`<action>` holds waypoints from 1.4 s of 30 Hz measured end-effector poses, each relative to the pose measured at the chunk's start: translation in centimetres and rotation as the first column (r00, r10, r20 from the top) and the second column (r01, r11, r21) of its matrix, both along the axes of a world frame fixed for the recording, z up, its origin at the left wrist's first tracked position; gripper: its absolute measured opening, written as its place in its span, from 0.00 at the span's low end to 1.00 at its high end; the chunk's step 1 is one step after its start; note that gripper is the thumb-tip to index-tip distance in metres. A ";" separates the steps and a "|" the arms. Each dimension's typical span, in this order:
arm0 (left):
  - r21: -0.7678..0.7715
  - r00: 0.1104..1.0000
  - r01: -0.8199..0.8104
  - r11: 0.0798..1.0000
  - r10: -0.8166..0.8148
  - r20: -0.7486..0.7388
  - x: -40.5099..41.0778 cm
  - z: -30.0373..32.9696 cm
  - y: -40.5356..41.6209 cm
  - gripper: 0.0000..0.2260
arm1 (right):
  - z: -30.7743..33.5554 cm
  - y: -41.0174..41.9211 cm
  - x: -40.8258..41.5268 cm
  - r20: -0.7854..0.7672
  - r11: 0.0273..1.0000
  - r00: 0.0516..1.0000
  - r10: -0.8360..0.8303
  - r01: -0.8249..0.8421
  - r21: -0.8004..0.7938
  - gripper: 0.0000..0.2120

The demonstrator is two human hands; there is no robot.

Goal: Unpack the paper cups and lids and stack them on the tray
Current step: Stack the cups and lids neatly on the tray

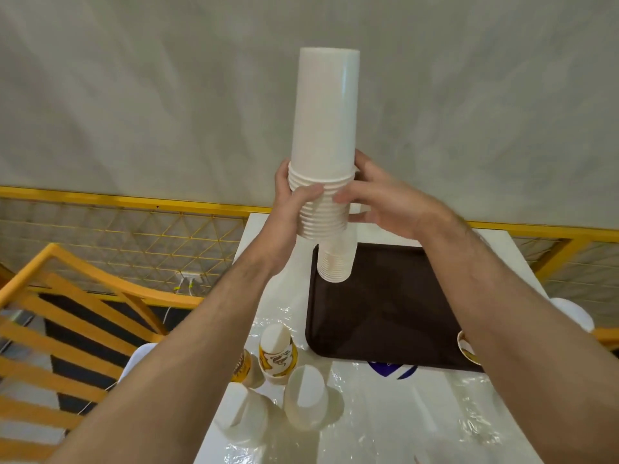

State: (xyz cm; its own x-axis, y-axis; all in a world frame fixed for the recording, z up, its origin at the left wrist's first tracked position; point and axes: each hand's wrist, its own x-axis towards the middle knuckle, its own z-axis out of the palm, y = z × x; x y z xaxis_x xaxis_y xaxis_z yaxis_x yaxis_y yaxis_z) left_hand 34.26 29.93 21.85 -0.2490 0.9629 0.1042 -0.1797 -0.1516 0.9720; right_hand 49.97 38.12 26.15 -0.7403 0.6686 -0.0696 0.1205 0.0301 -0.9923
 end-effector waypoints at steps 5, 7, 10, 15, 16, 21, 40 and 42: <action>0.008 0.998 0.033 0.999 -0.033 0.060 0.5 1.0 3.6 0.33 | 0.1 2.4 -0.1 0.043 0.950 0.995 -0.093 0.076 0.303 0.50; -0.026 0.998 0.030 0.999 -0.029 0.056 1.1 1.4 5.1 0.34 | -0.2 3.7 -0.5 0.028 0.928 0.991 -0.130 0.112 0.355 0.53; -0.098 1.000 0.017 0.995 -0.018 -0.015 1.6 1.2 6.8 0.37 | -1.5 5.6 -0.6 0.016 0.886 0.977 -0.211 0.184 0.426 0.53; -0.168 0.991 0.015 0.986 -0.037 -0.131 1.0 -0.6 8.5 0.35 | -4.9 7.7 -0.7 0.021 0.883 0.970 -0.242 0.211 0.419 0.51; -0.184 0.989 0.015 0.983 -0.042 -0.142 0.9 -1.2 8.7 0.35 | -5.8 8.0 -0.8 0.023 0.887 0.971 -0.239 0.208 0.412 0.51; -0.296 0.984 0.032 0.955 -0.081 -0.156 0.5 -4.4 9.2 0.35 | -9.6 8.4 -1.1 0.087 0.910 0.961 -0.261 0.215 0.355 0.55; -0.465 0.898 0.022 0.885 -0.223 -0.381 -0.2 -8.4 9.0 0.39 | -16.6 8.6 -0.4 0.320 0.932 0.889 -0.328 0.249 0.265 0.58; -0.503 0.863 -0.025 0.864 -0.236 -0.447 -0.5 -8.1 8.3 0.41 | -16.6 8.2 -0.3 0.354 0.936 0.877 -0.326 0.246 0.251 0.60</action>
